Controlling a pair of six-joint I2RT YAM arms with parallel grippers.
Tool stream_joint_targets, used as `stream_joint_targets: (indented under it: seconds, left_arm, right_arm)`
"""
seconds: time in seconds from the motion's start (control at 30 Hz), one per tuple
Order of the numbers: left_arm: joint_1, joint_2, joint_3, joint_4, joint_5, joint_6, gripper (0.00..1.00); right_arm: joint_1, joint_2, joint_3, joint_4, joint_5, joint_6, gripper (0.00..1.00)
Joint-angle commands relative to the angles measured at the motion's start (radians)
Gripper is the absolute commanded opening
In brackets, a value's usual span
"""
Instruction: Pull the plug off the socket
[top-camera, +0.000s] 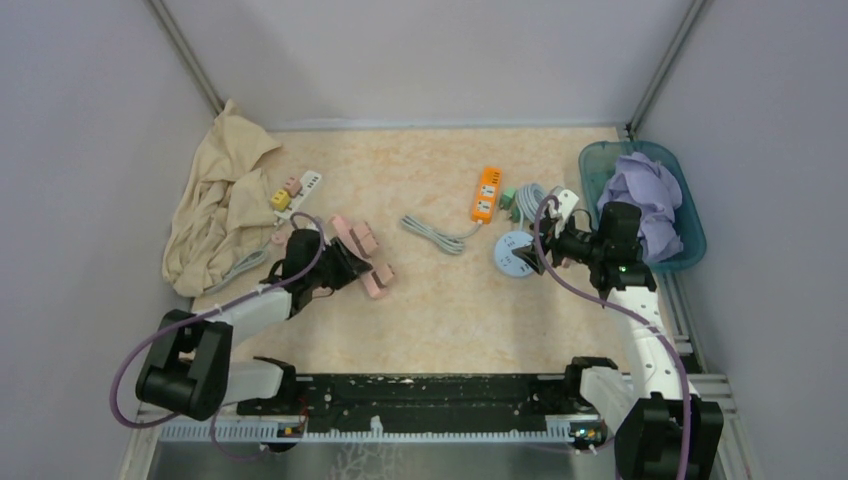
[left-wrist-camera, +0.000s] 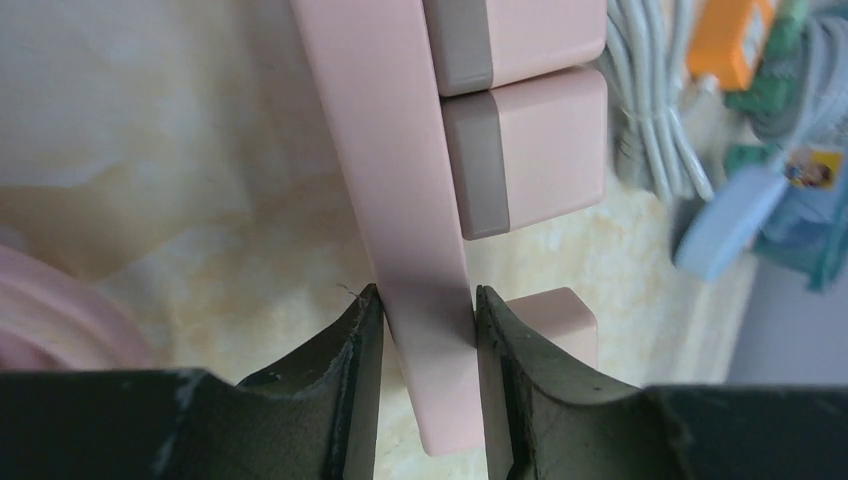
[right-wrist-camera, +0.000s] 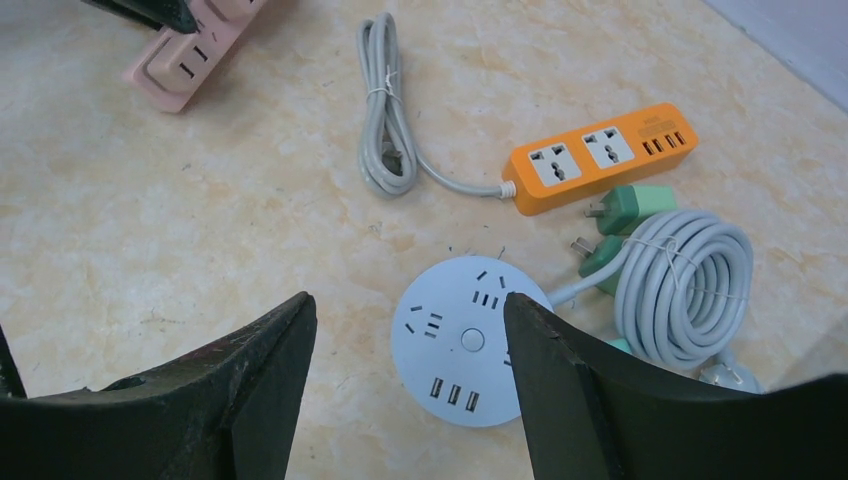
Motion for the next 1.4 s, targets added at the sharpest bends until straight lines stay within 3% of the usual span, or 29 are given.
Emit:
stream_joint_targets:
  seconds: [0.0, 0.23, 0.4, 0.5, 0.73, 0.87, 1.23, 1.37]
  left_arm:
    - [0.0, -0.049, -0.114, 0.507, 0.317, 0.062, 0.0]
    - [-0.052, 0.008, -0.236, 0.91, 0.465, 0.025, 0.0]
    - [-0.165, 0.076, -0.252, 1.066, 0.442, 0.047, 0.0]
    - [-0.237, 0.107, -0.256, 1.138, 0.383, 0.066, 0.0]
    - [-0.36, 0.19, -0.242, 1.258, 0.171, 0.069, 0.0]
    - [-0.399, 0.261, -0.224, 1.309, 0.11, 0.032, 0.0]
    - [-0.46, 0.562, -0.181, 1.539, 0.109, -0.087, 0.0]
    - [-0.487, 0.59, -0.167, 1.529, 0.097, -0.083, 0.0]
  right_arm:
    - [0.003, -0.019, -0.013, 0.04, -0.083, -0.024, 0.69]
    - [0.074, -0.017, -0.046, -0.032, -0.241, -0.177, 0.67]
    - [0.154, 0.008, -0.066, -0.089, -0.304, -0.308, 0.67]
    - [0.19, 0.022, -0.069, -0.079, -0.336, -0.286, 0.67]
    - [0.318, 0.068, -0.109, 0.295, -0.231, 0.229, 0.66]
    - [0.354, 0.113, -0.118, 0.354, -0.18, 0.331, 0.66]
    - [0.364, 0.343, -0.142, 0.55, 0.02, 0.728, 0.62]
    - [0.37, 0.381, -0.162, 0.65, 0.078, 0.876, 0.61]
